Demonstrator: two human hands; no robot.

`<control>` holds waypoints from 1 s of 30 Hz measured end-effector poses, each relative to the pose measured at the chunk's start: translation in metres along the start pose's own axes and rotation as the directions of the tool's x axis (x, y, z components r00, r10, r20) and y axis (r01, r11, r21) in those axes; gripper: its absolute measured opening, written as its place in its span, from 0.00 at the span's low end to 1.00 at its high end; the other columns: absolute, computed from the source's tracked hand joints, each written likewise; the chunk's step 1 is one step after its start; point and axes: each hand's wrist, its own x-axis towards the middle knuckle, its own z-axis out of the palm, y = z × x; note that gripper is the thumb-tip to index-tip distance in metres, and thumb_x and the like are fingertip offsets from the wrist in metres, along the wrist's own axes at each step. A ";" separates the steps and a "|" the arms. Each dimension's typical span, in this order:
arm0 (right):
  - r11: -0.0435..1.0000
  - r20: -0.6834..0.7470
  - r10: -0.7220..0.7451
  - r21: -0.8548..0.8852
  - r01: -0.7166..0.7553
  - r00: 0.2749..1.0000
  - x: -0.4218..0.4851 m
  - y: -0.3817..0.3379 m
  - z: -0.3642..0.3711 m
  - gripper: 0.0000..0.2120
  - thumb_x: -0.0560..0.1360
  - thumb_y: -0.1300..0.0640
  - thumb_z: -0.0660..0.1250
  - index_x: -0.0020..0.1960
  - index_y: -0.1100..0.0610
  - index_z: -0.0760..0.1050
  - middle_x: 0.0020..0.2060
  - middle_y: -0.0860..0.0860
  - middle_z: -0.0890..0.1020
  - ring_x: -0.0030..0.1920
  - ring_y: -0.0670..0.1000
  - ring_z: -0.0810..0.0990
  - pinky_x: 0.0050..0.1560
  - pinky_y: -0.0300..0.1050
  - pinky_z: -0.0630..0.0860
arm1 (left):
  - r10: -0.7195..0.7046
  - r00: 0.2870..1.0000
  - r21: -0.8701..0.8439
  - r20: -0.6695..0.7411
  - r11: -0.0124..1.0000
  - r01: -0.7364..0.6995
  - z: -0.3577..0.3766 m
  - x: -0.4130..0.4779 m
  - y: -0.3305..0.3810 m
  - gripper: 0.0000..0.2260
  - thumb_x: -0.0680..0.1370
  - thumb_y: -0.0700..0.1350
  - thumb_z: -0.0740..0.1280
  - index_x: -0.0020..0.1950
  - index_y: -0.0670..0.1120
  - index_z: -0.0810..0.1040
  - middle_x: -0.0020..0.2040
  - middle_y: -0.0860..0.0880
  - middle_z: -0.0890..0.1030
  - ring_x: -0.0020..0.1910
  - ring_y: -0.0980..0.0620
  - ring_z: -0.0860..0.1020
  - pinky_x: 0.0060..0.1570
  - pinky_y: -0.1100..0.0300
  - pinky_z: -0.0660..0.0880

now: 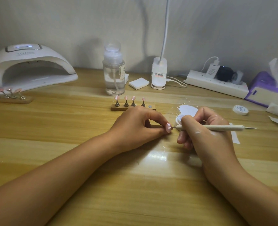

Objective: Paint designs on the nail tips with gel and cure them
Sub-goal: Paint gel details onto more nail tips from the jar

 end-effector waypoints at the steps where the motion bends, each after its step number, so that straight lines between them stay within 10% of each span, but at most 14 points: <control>1: 1.000 -0.005 0.001 -0.020 -0.001 1.000 0.000 0.001 0.000 0.13 0.68 0.61 0.68 0.29 0.53 0.67 0.22 0.58 0.77 0.21 0.48 0.70 0.23 0.36 0.67 | -0.001 1.000 0.001 0.004 1.000 0.001 0.000 0.000 0.000 0.02 0.73 0.48 0.75 0.44 0.53 0.86 0.25 0.69 0.74 0.23 0.63 0.70 0.27 0.72 0.60; 30: 0.995 0.005 -0.022 -0.096 0.022 1.000 0.003 0.007 -0.002 0.15 0.72 0.62 0.68 0.30 0.53 0.66 0.22 0.58 0.78 0.22 0.51 0.69 0.21 0.42 0.65 | 0.004 1.000 0.020 0.004 1.000 -0.004 -0.001 0.001 -0.001 0.01 0.74 0.48 0.75 0.45 0.54 0.86 0.25 0.70 0.73 0.23 0.63 0.69 0.26 0.72 0.59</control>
